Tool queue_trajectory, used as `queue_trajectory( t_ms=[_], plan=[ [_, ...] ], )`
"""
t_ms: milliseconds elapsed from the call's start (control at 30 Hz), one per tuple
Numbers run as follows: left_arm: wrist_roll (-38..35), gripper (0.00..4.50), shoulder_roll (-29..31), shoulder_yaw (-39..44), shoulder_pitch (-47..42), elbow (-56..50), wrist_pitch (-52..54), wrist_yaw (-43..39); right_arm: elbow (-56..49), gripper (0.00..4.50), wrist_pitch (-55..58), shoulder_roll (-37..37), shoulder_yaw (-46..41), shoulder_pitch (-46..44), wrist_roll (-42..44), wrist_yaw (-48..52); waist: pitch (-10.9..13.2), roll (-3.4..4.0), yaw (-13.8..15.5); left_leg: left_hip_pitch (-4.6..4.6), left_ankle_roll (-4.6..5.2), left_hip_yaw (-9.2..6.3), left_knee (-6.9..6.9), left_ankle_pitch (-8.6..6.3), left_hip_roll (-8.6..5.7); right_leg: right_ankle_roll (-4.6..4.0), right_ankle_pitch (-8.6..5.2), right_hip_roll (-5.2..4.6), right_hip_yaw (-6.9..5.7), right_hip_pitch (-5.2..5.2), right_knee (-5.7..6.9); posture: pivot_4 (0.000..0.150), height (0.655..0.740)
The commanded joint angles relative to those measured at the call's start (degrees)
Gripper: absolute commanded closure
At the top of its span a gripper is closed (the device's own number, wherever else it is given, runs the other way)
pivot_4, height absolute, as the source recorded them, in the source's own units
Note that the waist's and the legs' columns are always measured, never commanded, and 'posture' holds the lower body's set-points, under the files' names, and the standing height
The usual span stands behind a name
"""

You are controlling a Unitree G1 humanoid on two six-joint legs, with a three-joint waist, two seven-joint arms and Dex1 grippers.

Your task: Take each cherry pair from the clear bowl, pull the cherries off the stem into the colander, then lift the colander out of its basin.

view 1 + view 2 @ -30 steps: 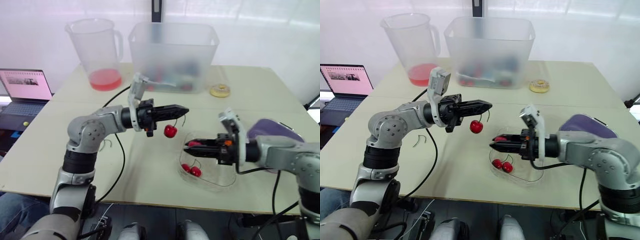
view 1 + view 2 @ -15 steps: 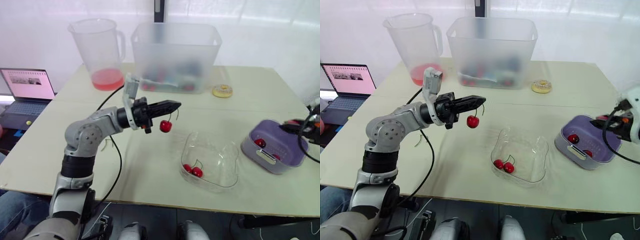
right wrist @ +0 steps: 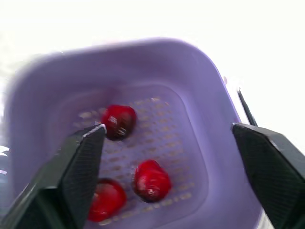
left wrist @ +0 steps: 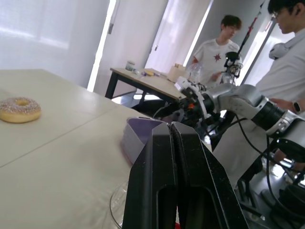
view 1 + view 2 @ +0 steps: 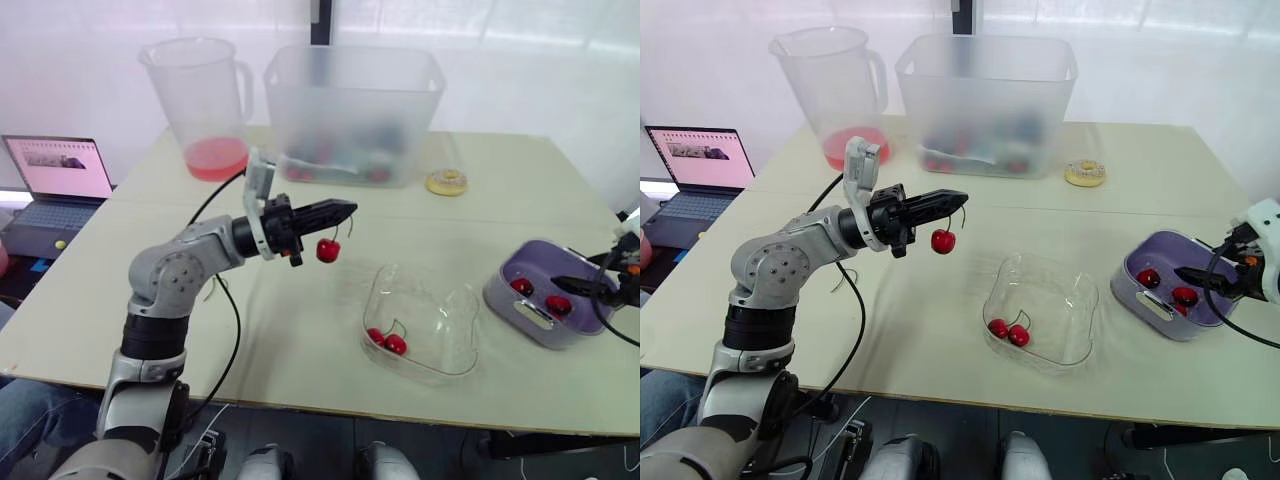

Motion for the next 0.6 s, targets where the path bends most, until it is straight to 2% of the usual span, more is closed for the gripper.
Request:
queue_trajectory(
  t_ms=[33,133,200,333,467,600],
  plan=[
    [-1.75,4.50,-1.11,1.95,-3.41,-0.32,-0.40,1.14,-8.79,0.02,7.62,-2.54,-5.06,-6.07,7.00,0.90,0.00,0.03,-0.01,0.01,-0.01,0.00,0.00,0.01,0.00,0.00,0.00,0.00,0.00,0.00,0.01,0.150,0.7078],
    [-3.56,4.50,-2.62,2.63,-5.39,0.66,0.84,2.00,-20.17,0.02,20.24,1.65,-7.27,-10.90,21.49,1.07,0.01,-0.01,0.04,0.01,-0.05,-0.08,-0.02,0.03,0.05,0.00,0.00,0.06,-0.01,0.00,0.01,0.150,0.7078],
    [-4.12,4.50,-2.98,2.34,-5.91,0.87,1.38,1.75,-25.99,0.02,25.96,6.23,-7.28,-13.17,29.04,-2.35,0.02,-0.08,0.04,0.00,-0.06,-0.17,-0.02,0.03,0.16,-0.01,0.00,0.15,-0.01,0.08,-0.06,0.150,0.7078],
    [-5.45,4.50,-3.63,1.24,-6.26,0.18,2.98,1.15,-35.83,0.02,29.70,21.39,-3.93,-14.84,40.25,-14.61,0.02,-0.10,0.10,0.00,-0.08,-0.21,0.06,0.03,0.19,-0.02,0.01,0.14,-0.02,0.16,-0.06,0.150,0.7078],
    [-5.75,4.50,-4.01,0.90,-6.73,-0.11,3.54,0.99,-39.39,0.02,28.98,33.37,-0.57,-15.06,45.73,-25.16,0.02,-0.08,0.26,-0.06,-0.08,-0.23,0.06,0.03,0.11,-0.02,0.01,0.13,-0.01,0.09,-0.01,0.150,0.7078],
    [-5.89,4.50,-4.11,0.89,-7.04,-0.13,3.89,1.02,-40.74,0.02,27.33,39.40,2.78,-15.66,47.14,-30.92,0.02,-0.09,0.14,-0.08,-0.07,-0.23,0.05,0.03,-0.01,-0.02,0.01,0.04,-0.02,0.08,-0.02,0.150,0.7078]
  ],
)
